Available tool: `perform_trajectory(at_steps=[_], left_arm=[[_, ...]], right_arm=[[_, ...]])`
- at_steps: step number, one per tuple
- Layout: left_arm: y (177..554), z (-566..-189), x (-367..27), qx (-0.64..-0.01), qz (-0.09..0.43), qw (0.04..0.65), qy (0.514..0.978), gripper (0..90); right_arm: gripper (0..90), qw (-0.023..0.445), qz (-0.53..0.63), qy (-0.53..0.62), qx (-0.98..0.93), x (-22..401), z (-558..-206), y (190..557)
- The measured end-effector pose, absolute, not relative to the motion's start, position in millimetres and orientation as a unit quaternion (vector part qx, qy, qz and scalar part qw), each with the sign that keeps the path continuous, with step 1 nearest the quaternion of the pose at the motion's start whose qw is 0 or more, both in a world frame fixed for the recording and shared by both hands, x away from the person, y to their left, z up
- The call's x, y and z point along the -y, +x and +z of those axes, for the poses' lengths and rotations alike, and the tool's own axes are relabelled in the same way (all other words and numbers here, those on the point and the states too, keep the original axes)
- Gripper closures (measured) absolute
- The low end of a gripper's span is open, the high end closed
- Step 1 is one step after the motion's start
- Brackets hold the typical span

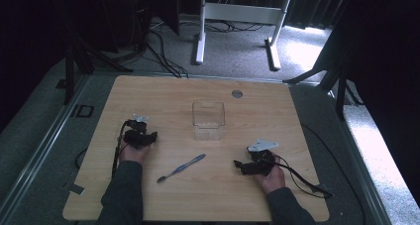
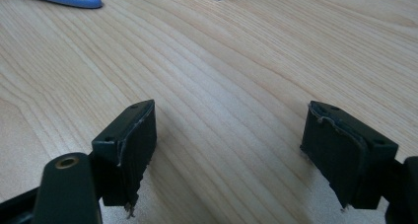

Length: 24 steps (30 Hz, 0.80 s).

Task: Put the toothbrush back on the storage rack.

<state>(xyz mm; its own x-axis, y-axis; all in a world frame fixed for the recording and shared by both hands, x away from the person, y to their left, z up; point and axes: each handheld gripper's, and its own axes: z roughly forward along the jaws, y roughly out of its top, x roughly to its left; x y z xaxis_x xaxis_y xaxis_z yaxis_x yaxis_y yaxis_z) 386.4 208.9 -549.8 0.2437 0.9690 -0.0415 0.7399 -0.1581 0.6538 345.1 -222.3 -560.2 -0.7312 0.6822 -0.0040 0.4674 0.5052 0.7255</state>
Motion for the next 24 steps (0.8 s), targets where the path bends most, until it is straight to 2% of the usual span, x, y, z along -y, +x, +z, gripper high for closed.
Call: perform_trajectory(at_steps=[5, 17, 24], left_arm=[[379.2, -543.3, -209.3, -0.559, 0.178, 0.309, 0.749, 52.1], [358.3, -504.1, -200.3, -0.497, 0.176, 0.370, 0.765, 54.4], [348.9, -492.0, -188.7, -0.469, 0.174, 0.375, 0.781, 55.1]], right_arm=[[20.6, 0.146, 0.367, 0.337, -0.855, 222.2, -560.2, 345.0], [20.6, 0.146, 0.367, 0.336, -0.855, 222.3, -560.2, 345.1], [20.6, 0.147, 0.367, 0.335, -0.855, 222.3, -560.3, 345.2]])
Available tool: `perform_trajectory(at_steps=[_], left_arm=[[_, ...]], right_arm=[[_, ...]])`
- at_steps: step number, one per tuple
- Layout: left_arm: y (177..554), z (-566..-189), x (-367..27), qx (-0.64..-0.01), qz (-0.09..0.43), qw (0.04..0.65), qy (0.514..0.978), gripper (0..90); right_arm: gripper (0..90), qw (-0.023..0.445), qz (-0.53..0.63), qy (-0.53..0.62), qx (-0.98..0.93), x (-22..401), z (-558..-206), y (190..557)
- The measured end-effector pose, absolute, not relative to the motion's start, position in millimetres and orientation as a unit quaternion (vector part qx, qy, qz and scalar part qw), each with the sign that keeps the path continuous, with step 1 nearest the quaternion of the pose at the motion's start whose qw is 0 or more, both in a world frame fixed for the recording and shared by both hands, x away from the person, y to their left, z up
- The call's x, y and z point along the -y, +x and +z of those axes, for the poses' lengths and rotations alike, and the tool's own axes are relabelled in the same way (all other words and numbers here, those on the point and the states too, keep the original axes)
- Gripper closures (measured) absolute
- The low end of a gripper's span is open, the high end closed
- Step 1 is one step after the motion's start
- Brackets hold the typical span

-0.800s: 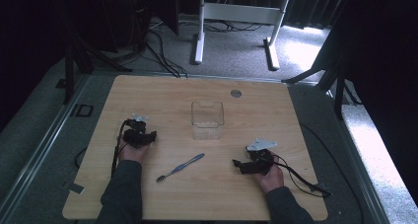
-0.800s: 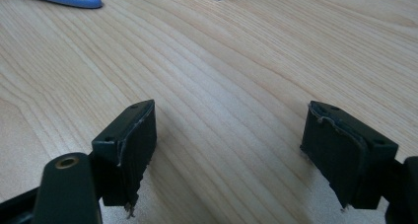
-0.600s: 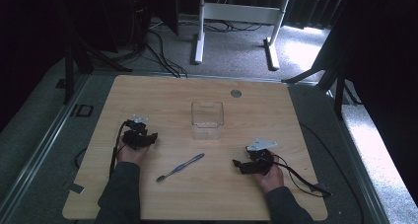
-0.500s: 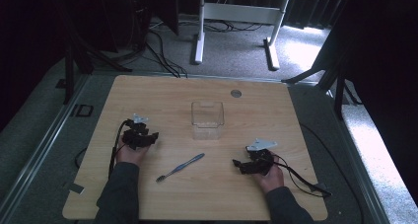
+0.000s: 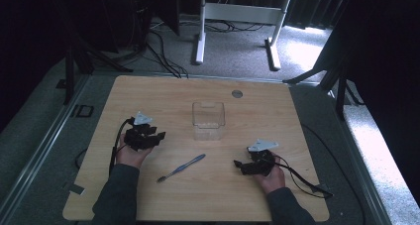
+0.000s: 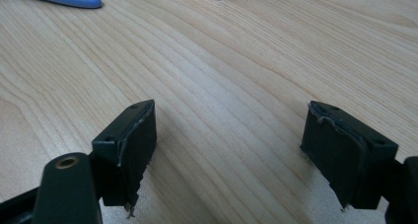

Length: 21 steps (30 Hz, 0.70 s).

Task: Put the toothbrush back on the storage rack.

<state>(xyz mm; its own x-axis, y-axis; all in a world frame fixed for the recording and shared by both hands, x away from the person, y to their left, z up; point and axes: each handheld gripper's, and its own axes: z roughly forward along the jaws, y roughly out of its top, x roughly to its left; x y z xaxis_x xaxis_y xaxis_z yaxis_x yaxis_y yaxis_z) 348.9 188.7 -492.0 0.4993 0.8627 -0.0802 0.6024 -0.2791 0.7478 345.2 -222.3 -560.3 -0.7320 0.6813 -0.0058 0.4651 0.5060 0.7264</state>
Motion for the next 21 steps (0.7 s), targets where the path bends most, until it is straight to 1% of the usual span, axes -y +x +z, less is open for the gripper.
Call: perform_trajectory(at_steps=[3, 11, 21], left_arm=[[343.1, -488.4, -181.4, -0.451, 0.168, 0.374, 0.792, 55.1], [335.5, -484.1, -177.8, -0.431, 0.151, 0.388, 0.800, 56.4], [329.8, -479.1, -170.6, -0.410, 0.140, 0.381, 0.817, 57.0]], right_arm=[[20.6, 0.147, 0.367, 0.335, -0.855, 222.4, -560.3, 345.2], [20.6, 0.147, 0.367, 0.335, -0.855, 222.3, -560.3, 345.2], [20.6, 0.147, 0.367, 0.335, -0.855, 222.3, -560.3, 345.2]])
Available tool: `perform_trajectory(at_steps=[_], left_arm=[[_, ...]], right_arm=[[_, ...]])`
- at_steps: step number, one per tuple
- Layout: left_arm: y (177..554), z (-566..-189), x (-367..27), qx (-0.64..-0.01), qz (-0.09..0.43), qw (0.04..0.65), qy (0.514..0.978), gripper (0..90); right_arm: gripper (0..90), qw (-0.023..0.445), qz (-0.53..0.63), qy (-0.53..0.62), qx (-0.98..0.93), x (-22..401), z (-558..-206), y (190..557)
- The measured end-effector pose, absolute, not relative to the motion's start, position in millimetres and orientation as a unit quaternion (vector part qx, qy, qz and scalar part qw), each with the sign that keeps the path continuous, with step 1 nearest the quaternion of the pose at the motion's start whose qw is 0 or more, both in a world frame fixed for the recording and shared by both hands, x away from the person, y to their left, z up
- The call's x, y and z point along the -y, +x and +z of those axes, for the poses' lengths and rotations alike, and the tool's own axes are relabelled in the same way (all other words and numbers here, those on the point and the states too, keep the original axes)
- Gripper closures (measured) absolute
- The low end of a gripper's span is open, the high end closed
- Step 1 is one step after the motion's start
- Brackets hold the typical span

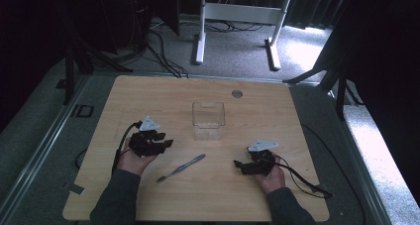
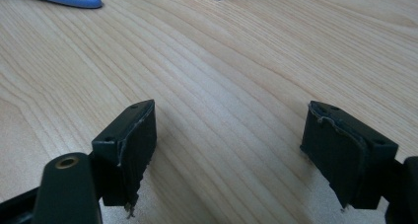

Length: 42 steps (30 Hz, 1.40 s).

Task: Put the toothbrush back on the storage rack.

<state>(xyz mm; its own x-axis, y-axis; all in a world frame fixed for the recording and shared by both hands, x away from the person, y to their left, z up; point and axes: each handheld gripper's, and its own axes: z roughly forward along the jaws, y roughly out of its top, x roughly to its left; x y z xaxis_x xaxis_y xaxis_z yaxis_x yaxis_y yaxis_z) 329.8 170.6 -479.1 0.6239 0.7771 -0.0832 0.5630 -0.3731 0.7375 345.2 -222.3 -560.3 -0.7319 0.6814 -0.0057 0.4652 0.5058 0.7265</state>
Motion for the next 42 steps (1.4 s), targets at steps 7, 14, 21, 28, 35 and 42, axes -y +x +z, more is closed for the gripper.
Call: perform_trajectory(at_steps=[7, 14, 21, 28, 35, 42], left_arm=[[326.8, -478.5, -166.1, -0.399, 0.133, 0.371, 0.828, 60.0], [324.5, -476.4, -161.5, -0.392, 0.131, 0.358, 0.837, 61.0], [323.1, -473.1, -156.8, -0.381, 0.128, 0.351, 0.846, 60.9], [322.2, -471.7, -153.7, -0.374, 0.122, 0.340, 0.854, 60.9], [321.9, -468.5, -151.7, -0.371, 0.120, 0.335, 0.858, 60.0], [321.5, -465.6, -149.2, -0.364, 0.111, 0.328, 0.865, 61.4]], right_arm=[[20.6, 0.147, 0.367, 0.335, -0.855, 222.4, -560.3, 345.2], [20.6, 0.147, 0.367, 0.335, -0.855, 222.3, -560.3, 345.2], [20.6, 0.147, 0.367, 0.335, -0.855, 222.3, -560.3, 345.2], [20.6, 0.147, 0.367, 0.335, -0.855, 222.4, -560.3, 345.3], [20.6, 0.147, 0.367, 0.336, -0.855, 222.2, -560.3, 345.2], [20.6, 0.147, 0.367, 0.335, -0.855, 222.3, -560.3, 345.2]])
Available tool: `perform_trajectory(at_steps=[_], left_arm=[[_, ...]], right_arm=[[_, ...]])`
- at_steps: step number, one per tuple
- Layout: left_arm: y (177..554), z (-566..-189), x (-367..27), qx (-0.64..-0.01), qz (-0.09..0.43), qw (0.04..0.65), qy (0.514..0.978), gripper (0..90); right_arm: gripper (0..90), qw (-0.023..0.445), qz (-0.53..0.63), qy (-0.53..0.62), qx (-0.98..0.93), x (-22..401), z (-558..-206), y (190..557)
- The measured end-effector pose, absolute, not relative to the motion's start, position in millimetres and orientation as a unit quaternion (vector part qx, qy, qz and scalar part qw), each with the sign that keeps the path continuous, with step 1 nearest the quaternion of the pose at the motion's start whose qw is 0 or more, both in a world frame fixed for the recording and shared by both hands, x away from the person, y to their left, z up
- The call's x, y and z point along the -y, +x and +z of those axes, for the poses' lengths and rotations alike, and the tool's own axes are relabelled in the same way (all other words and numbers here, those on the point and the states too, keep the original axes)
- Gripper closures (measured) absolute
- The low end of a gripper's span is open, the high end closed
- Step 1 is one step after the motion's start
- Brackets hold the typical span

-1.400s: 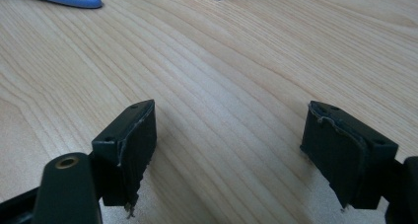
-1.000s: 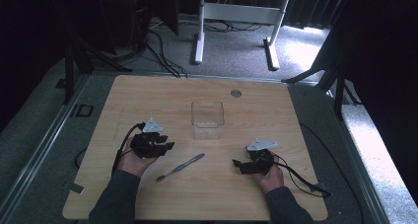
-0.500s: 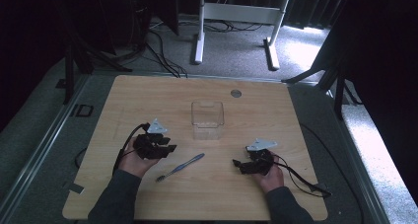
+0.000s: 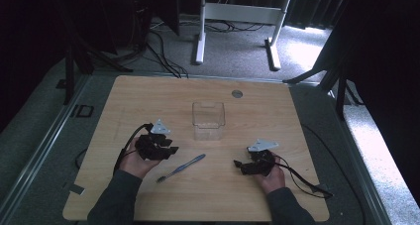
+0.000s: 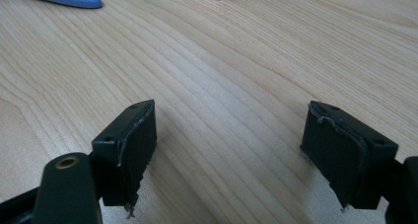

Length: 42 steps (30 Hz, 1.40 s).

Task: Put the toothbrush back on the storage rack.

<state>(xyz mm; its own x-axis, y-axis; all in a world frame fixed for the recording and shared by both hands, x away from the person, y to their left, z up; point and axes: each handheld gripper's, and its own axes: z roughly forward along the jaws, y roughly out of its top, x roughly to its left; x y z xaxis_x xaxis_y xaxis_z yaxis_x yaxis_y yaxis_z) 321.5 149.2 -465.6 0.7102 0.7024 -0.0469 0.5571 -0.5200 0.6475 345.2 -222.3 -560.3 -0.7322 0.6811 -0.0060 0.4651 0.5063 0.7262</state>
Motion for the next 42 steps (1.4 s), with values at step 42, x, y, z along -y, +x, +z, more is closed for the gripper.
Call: perform_trajectory(at_steps=[42], left_arm=[[326.0, -468.1, -121.3, -0.316, 0.057, 0.237, 0.917, 64.4]], right_arm=[[20.6, 0.147, 0.367, 0.336, -0.855, 222.2, -560.2, 345.2]])
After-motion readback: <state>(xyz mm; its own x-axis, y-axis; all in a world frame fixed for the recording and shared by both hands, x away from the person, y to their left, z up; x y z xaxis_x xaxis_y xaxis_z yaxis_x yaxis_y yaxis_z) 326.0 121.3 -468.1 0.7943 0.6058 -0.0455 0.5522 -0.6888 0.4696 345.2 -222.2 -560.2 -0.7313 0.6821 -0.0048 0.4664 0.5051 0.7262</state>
